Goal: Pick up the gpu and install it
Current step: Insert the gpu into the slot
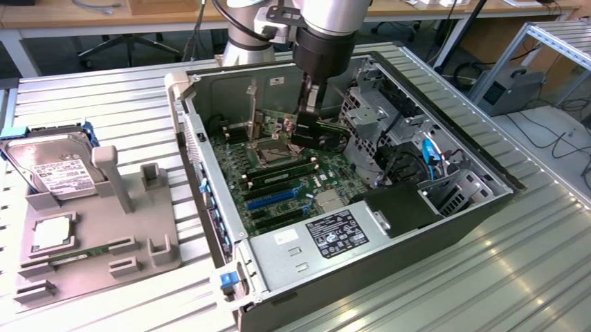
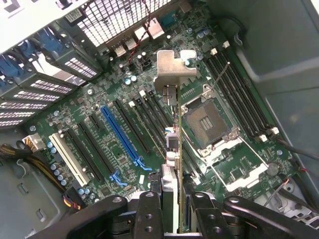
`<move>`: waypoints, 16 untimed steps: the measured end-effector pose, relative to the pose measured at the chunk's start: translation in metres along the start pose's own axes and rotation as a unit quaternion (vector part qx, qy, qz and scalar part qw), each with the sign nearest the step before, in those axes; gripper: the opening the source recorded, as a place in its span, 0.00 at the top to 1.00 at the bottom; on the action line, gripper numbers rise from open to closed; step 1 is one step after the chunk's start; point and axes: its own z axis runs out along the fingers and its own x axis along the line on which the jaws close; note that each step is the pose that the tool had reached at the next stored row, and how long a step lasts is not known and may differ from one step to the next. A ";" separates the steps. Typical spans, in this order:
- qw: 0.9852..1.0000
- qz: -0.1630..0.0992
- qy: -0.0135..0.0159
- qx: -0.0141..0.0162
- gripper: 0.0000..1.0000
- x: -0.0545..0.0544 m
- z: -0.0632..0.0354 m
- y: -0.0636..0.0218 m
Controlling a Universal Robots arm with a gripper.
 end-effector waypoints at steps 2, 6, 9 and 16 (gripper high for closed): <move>1.000 -0.001 0.000 0.000 0.73 0.000 0.0000 0.0000; 1.000 -0.004 0.000 0.000 0.73 0.000 0.0001 0.0000; 1.000 -0.005 0.000 0.000 0.73 0.000 0.0001 0.0000; 1.000 -0.010 0.000 0.000 0.73 0.000 0.0002 0.0000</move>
